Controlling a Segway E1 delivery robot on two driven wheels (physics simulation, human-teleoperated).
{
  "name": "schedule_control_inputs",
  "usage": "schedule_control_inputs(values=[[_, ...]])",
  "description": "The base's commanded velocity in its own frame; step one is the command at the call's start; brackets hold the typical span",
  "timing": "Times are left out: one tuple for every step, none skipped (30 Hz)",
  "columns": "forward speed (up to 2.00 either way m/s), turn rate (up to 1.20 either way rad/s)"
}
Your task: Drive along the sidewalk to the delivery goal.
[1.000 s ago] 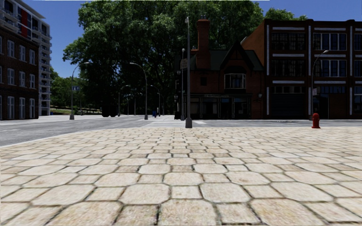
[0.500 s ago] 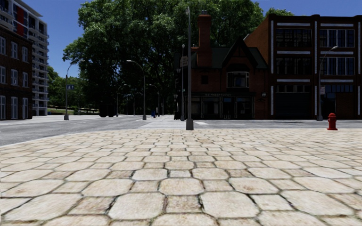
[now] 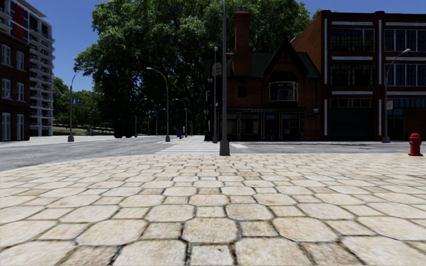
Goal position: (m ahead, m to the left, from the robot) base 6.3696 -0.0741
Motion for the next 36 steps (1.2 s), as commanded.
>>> schedule_control_inputs(values=[[2.00, 0.00], [2.00, 0.00], [2.00, 0.00], [2.00, 0.00], [2.00, 0.00], [2.00, 0.00], [2.00, 0.00], [2.00, 0.00], [2.00, 0.00], [2.00, 0.00], [2.00, 0.01], [2.00, 0.05], [2.00, 0.08], [2.00, 0.08], [2.00, 0.14], [2.00, 0.17], [2.00, 0.17], [2.00, 0.17], [2.00, 0.17], [2.00, 0.09], [2.00, 0.00], [2.00, 0.00], [2.00, 0.00], [2.00, 0.00], [2.00, 0.00], [2.00, 0.00], [2.00, 0.00], [2.00, 0.00], [2.00, 0.00], [2.00, 0.00], [2.00, 0.00], [2.00, 0.00], [2.00, 0.00], [2.00, 0.00], [2.00, 0.00], [2.00, 0.00]])
